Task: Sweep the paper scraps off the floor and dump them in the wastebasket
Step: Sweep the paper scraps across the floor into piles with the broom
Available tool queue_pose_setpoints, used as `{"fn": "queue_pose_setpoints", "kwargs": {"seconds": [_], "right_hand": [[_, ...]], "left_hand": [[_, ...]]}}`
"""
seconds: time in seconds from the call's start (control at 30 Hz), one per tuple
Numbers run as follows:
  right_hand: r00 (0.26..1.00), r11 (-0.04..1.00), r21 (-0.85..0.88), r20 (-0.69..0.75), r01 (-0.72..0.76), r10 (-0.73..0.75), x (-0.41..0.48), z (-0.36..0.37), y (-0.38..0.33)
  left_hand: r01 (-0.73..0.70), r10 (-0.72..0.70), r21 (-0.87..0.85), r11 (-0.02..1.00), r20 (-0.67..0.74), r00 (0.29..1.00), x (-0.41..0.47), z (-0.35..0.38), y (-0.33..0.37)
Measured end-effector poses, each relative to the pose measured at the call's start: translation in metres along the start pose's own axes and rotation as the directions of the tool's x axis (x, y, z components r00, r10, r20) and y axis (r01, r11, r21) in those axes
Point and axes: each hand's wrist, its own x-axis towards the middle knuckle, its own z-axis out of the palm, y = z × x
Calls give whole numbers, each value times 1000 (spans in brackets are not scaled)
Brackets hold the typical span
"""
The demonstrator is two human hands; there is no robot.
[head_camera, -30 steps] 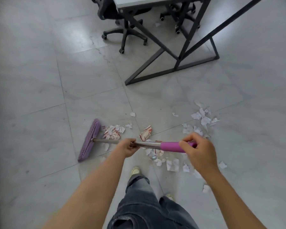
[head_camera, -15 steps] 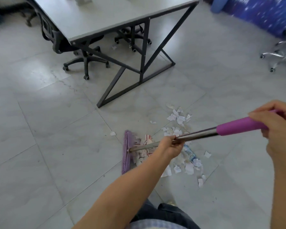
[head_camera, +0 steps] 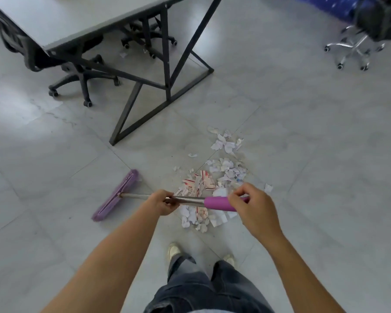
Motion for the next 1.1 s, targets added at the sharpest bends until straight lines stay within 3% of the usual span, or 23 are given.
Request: {"fn": "queue_pose_setpoints", "kwargs": {"seconds": [0.17, 0.27, 0.43, 0.53, 0.7, 0.93, 1.1], "right_hand": [[978, 988, 12, -142, -151, 152, -14, -30, 28], [921, 971, 113, -310, -210, 236, -18, -63, 39], [831, 941, 330, -499, -80, 246, -33, -107, 35], [816, 926, 378, -541, 19, 204, -39, -120, 24], [789, 923, 380, -585, 62, 187, -35, -127, 27], [776, 900, 429, -592, 75, 218, -5, -146, 50], [792, 912, 405, -578, 69, 197, 43, -157, 64]], "left_hand": [[67, -76, 116, 991, 70, 995, 16, 22, -38], [74, -86, 70, 995, 187, 979, 10, 56, -70], [163, -154, 1, 987, 340, 928, -15, 103, -104], [176, -173, 27, 984, 394, 903, -31, 122, -107], [120, -152, 110, 987, 347, 926, -37, 151, -98], [-16, -76, 264, 964, 334, 940, -34, 197, -70], [-75, -15, 269, 960, 316, 949, -21, 233, -43]]}}
